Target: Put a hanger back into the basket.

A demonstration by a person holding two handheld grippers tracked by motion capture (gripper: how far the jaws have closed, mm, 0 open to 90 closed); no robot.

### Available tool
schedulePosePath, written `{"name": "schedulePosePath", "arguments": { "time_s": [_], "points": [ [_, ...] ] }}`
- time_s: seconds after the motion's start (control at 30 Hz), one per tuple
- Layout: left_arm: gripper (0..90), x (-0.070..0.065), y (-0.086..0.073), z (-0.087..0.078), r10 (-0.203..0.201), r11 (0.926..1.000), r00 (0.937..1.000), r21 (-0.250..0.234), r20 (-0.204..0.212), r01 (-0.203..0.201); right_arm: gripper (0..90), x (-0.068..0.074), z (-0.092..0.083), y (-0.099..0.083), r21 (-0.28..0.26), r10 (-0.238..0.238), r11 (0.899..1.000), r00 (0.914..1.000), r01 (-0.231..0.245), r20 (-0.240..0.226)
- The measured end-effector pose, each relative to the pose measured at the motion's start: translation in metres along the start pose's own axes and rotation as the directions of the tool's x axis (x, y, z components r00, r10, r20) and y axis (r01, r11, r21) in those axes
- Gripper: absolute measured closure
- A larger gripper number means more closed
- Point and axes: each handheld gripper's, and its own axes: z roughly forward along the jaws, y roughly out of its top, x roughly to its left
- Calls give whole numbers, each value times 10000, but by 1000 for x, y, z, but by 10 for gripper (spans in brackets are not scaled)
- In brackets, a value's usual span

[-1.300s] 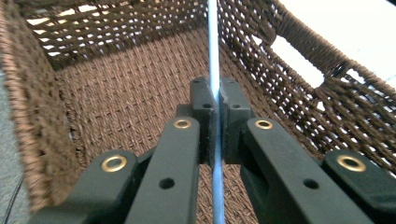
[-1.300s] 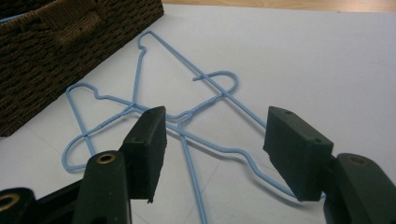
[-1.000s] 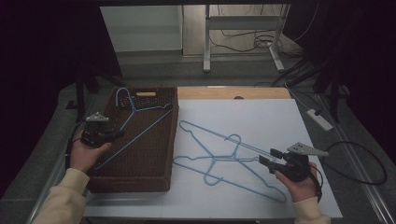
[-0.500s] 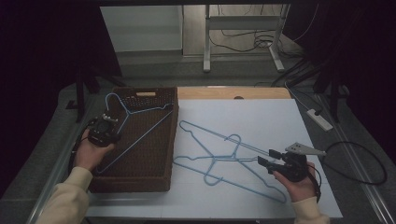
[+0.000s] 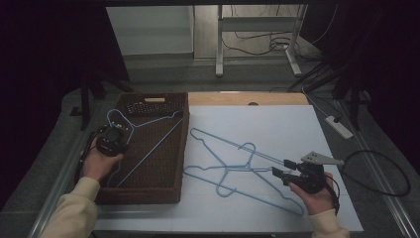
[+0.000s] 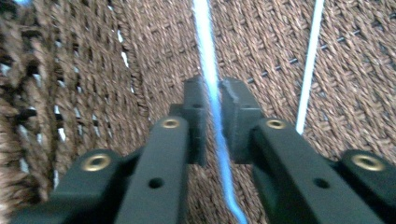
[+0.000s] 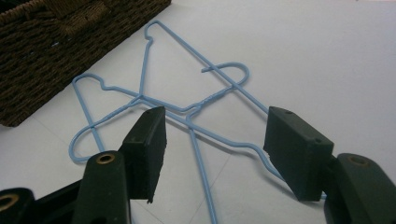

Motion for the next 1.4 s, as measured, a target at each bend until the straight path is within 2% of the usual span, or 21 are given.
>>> {"name": "schedulePosePath", "arguments": {
  "time_s": [0.03,0.07,0.13,0.17,0.23,0.33,0.43,0.5,0.53,0.6,0.67,0.77,0.87,0.93,0.97,1.0,1.07,1.13,1.23,1.3,1.4],
  "points": [
    [696,0,-1,-1,-39,9998,10000,-169,-10,39,398,0,0,0,0,14,10000,10000,-14,-14],
    [650,0,-1,-3,-82,9993,9999,-369,71,84,398,0,0,0,2,14,10000,10000,-14,-20],
    [499,2,-3,-11,-384,9948,9986,-925,354,415,398,0,0,0,9,24,10000,10000,-24,-21],
    [464,2,-3,-11,-384,9948,9986,-925,354,415,398,0,0,0,9,24,10000,10000,-24,-21],
    [430,3,-5,-19,-440,9882,9963,-1430,739,542,398,0,-1,0,-5,50,10000,10000,-50,-17],
    [379,3,-9,-32,-400,9752,9881,-2095,1484,709,398,-1,-1,0,-24,66,10000,10000,-66,-14],
    [359,0,-13,-45,-189,9587,9824,-2757,1859,706,398,-1,-1,0,-14,64,10000,10000,-64,-18],
    [349,-3,-16,-54,-51,9429,9720,-3225,2349,829,398,-1,-1,0,-14,65,10000,10000,-65,-22],
    [346,-4,-18,-57,39,9378,9692,-3373,2461,819,398,-1,-1,0,-14,65,10000,10000,-65,-19],
    [339,-8,-20,-61,185,9309,9656,-3570,2594,781,398,-2,-1,0,-9,58,10000,10000,-58,-19],
    [333,-14,-24,-67,319,9196,9583,-3840,2839,832,396,-2,-1,0,9,77,10000,10000,-77,-50],
    [322,-21,-28,-71,451,9064,9525,-4133,3013,879,392,-4,0,1,63,112,9999,9999,-112,-118],
    [315,-30,-32,-78,741,8863,9416,-4545,3285,888,382,-5,1,0,140,161,9998,9998,-159,-149],
    [314,-35,-34,-82,883,8691,9279,-4832,3622,1059,377,-6,0,0,164,170,9997,9997,-167,-178],
    [314,-38,-35,-83,967,8632,9248,-4936,3680,1062,376,-6,0,-1,172,161,9997,9997,-158,-193],
    [314,-38,-35,-83,967,8632,9248,-4936,3680,1062,376,-6,0,-1,172,161,9997,9997,-158,-193],
    [313,-44,-37,-87,1188,8482,9169,-5190,3811,1058,372,-7,0,-1,169,127,9998,9997,-124,-211],
    [312,-49,-40,-89,1331,8385,9142,-5353,3829,1021,370,-7,1,-1,220,49,9997,9998,-45,-197],
    [311,-56,-43,-90,1443,8291,9065,-5485,3968,1081,367,-6,3,-1,319,-103,9994,9998,109,-188],
    [312,-61,-44,-89,1552,8262,9040,-5541,3983,1023,364,-5,4,-2,363,-208,9991,9996,215,-187],
    [310,-67,-44,-88,1711,8287,8997,-5526,4015,891,361,-4,4,-2,370,-303,9988,9994,309,-186]
  ]
}}
